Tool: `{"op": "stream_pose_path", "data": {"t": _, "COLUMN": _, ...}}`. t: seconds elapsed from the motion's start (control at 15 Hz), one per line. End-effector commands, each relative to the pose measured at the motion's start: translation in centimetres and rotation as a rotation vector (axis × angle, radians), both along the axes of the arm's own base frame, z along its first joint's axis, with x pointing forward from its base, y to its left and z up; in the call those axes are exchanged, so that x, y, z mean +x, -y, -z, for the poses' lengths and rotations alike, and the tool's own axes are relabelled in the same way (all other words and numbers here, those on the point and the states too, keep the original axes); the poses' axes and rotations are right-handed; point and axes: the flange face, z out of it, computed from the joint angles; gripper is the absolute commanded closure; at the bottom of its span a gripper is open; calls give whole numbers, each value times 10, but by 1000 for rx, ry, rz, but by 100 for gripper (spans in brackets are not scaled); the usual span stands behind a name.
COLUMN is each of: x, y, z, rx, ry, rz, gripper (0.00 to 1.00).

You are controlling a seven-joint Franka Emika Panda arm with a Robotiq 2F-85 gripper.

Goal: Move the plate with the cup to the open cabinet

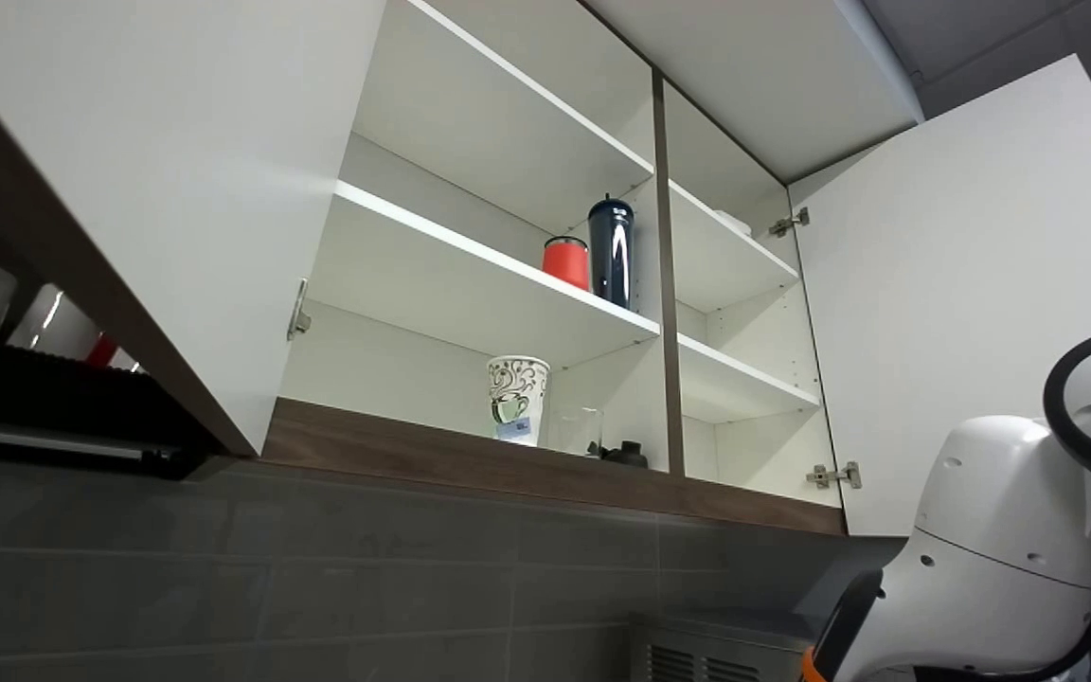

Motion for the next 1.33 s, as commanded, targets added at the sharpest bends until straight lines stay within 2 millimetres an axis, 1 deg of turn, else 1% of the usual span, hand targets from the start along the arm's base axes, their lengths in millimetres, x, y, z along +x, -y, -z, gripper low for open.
{"op": "stream_pose_path", "data": {"t": 0.0, "x": 7, "y": -3, "z": 20, "rx": 34, "ry": -5, "rz": 19, "gripper": 0}}
{"op": "stream_pose_path", "data": {"t": 0.13, "x": 12, "y": -5, "z": 27, "rx": 50, "ry": -5, "rz": 16, "gripper": 1}}
{"op": "stream_pose_path", "data": {"t": 0.2, "x": 15, "y": -6, "z": 29, "rx": 54, "ry": -4, "rz": 16, "gripper": 6}}
{"op": "stream_pose_path", "data": {"t": 0.27, "x": 18, "y": -7, "z": 31, "rx": 59, "ry": -5, "rz": 16, "gripper": 21}}
{"op": "stream_pose_path", "data": {"t": 0.33, "x": 21, "y": -9, "z": 34, "rx": 62, "ry": -6, "rz": 12, "gripper": 32}}
{"op": "stream_pose_path", "data": {"t": 0.53, "x": 29, "y": -12, "z": 38, "rx": 70, "ry": -4, "rz": -3, "gripper": 56}}
{"op": "stream_pose_path", "data": {"t": 0.6, "x": 31, "y": -14, "z": 39, "rx": 73, "ry": -5, "rz": -9, "gripper": 60}}
{"op": "stream_pose_path", "data": {"t": 0.67, "x": 33, "y": -14, "z": 39, "rx": 75, "ry": -5, "rz": -13, "gripper": 43}}
{"op": "stream_pose_path", "data": {"t": 0.73, "x": 35, "y": -15, "z": 40, "rx": 77, "ry": -6, "rz": -17, "gripper": 31}}
{"op": "stream_pose_path", "data": {"t": 0.87, "x": 37, "y": -17, "z": 41, "rx": 81, "ry": -5, "rz": -32, "gripper": 28}}
{"op": "stream_pose_path", "data": {"t": 1.0, "x": 38, "y": -18, "z": 42, "rx": 92, "ry": -8, "rz": -47, "gripper": 6}}
{"op": "stream_pose_path", "data": {"t": 1.13, "x": 37, "y": -19, "z": 41, "rx": 104, "ry": -6, "rz": -64, "gripper": 1}}
{"op": "stream_pose_path", "data": {"t": 1.2, "x": 36, "y": -20, "z": 41, "rx": 113, "ry": -6, "rz": -85, "gripper": 2}}
{"op": "stream_pose_path", "data": {"t": 1.27, "x": 35, "y": -20, "z": 42, "rx": 115, "ry": -11, "rz": -98, "gripper": 25}}
